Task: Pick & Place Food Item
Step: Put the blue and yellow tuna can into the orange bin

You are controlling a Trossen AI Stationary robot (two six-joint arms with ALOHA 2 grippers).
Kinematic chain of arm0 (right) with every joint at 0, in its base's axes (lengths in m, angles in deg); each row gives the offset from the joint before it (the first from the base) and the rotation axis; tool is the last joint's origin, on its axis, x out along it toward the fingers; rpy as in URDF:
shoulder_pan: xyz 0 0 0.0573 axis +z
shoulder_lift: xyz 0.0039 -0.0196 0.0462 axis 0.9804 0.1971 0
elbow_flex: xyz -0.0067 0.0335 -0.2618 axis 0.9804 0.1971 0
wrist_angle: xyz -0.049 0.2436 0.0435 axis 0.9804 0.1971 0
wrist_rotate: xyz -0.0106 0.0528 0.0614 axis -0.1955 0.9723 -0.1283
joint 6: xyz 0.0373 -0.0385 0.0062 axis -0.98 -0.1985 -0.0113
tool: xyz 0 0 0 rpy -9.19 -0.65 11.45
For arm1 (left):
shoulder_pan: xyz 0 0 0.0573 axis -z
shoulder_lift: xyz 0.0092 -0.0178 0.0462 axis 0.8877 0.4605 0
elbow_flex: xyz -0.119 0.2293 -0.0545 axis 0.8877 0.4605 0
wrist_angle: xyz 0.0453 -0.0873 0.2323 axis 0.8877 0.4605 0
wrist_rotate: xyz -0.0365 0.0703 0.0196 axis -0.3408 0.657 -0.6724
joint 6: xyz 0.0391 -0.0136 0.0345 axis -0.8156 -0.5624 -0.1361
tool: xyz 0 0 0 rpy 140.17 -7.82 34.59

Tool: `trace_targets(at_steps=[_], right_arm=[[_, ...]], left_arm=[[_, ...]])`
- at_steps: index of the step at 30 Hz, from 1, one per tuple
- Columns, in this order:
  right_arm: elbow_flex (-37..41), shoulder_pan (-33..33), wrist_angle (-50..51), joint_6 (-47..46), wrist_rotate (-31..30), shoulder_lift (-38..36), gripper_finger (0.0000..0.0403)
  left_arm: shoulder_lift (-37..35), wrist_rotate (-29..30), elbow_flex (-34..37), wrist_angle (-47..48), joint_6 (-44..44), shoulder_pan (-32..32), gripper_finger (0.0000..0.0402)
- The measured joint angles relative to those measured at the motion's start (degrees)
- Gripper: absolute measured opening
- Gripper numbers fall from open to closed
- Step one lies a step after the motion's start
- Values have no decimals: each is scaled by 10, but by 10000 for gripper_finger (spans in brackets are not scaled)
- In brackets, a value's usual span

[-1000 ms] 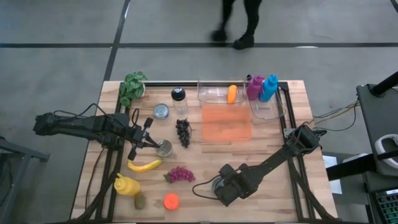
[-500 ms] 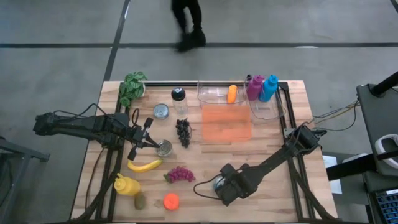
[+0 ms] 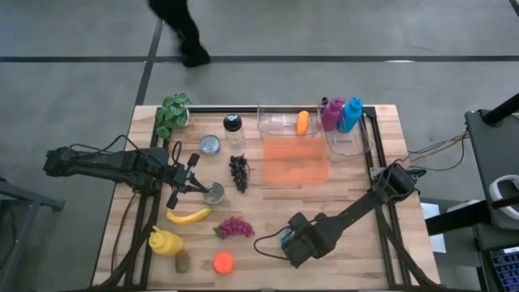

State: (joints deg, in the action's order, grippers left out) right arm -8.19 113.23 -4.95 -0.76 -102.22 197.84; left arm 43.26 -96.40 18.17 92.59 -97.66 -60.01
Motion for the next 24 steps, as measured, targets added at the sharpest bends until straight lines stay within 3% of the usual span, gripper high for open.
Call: trace_targets(at_steps=[24], right_arm=[[30, 0, -3, -52, 27, -2, 8]], left_arm=[[0, 0, 0, 0, 0, 0, 6]])
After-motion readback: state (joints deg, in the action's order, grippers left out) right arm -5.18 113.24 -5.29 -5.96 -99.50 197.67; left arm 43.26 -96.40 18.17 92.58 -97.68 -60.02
